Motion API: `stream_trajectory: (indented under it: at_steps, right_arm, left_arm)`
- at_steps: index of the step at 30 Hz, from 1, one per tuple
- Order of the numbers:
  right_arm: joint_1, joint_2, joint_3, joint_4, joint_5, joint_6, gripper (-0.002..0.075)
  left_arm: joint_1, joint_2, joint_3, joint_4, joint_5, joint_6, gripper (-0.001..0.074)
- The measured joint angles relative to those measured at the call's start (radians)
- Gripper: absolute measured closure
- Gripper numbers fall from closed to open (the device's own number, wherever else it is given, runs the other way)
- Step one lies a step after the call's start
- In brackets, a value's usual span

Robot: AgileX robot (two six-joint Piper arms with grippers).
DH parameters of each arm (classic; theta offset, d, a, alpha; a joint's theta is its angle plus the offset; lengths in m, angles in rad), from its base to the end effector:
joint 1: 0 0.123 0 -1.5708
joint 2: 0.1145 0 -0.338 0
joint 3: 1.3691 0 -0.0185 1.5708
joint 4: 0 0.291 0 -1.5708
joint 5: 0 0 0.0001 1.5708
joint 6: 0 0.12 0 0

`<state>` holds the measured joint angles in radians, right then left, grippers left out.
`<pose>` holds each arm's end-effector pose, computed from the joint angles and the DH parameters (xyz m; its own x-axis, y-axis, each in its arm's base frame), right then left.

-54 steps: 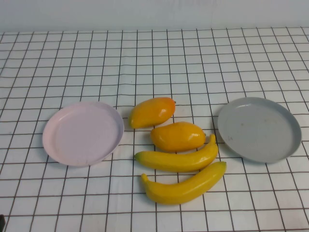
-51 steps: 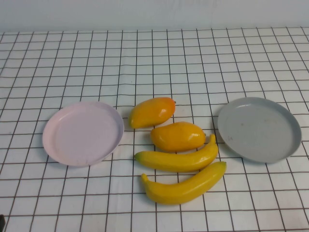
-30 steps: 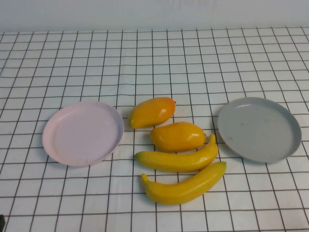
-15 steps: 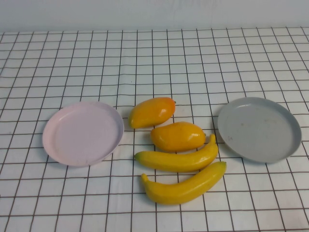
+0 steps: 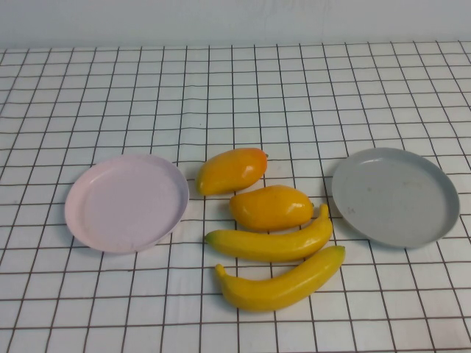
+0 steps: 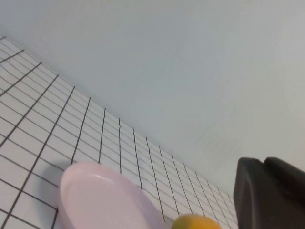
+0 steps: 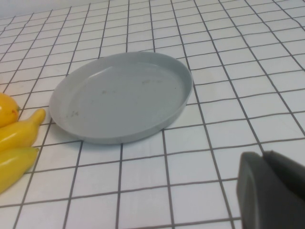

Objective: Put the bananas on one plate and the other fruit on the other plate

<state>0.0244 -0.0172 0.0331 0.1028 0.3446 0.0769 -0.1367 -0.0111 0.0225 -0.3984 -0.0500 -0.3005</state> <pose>0.0679 0.0058 0.1627 -0.2742 0.1661 -0.9472 -0.0105 0.9844 0.1756 0.0713 -0.0075 0.2129 0.0169 -0.6513 -0.7586 0.1672 0.7499 -0.6401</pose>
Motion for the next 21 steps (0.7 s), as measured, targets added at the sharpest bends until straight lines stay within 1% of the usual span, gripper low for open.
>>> stream_trajectory:
  at_steps: [1,3,5,7,11,13,15,18,21]
  right_arm:
    - [0.0,0.0,0.0,0.0,0.0,0.0,0.0742]
    - [0.0,0.0,0.0,0.0,0.0,0.0,0.0742]
    - [0.0,0.0,0.0,0.0,0.0,0.0,0.0742]
    - [0.0,0.0,0.0,0.0,0.0,0.0,0.0742]
    - [0.0,0.0,0.0,0.0,0.0,0.0,0.0743]
    - [0.0,0.0,0.0,0.0,0.0,0.0,0.0743]
    - [0.0,0.0,0.0,0.0,0.0,0.0,0.0742]
    - [0.0,0.0,0.0,0.0,0.0,0.0,0.0742]
    - [0.0,0.0,0.0,0.0,0.0,0.0,0.0742]
  left_arm:
    - [0.0,0.0,-0.018,0.005,0.028,-0.002,0.0738]
    - [0.0,0.0,-0.083,0.038,0.159,0.017,0.0738]
    - [0.0,0.029,-0.175,0.072,0.29,0.09,0.0738]
    - [0.0,0.097,-0.278,0.098,0.452,0.237,0.0738]
    - [0.0,0.27,-0.441,0.113,0.649,0.484,0.0738]
    - [0.0,0.374,-0.508,0.115,0.718,0.582,0.0738]
    - [0.0,0.466,-0.554,0.115,0.761,0.64,0.0738]
    - [0.0,0.594,-0.602,0.099,0.793,0.674,0.0738]
    - [0.0,0.705,-0.637,0.034,0.808,0.7,0.0738]
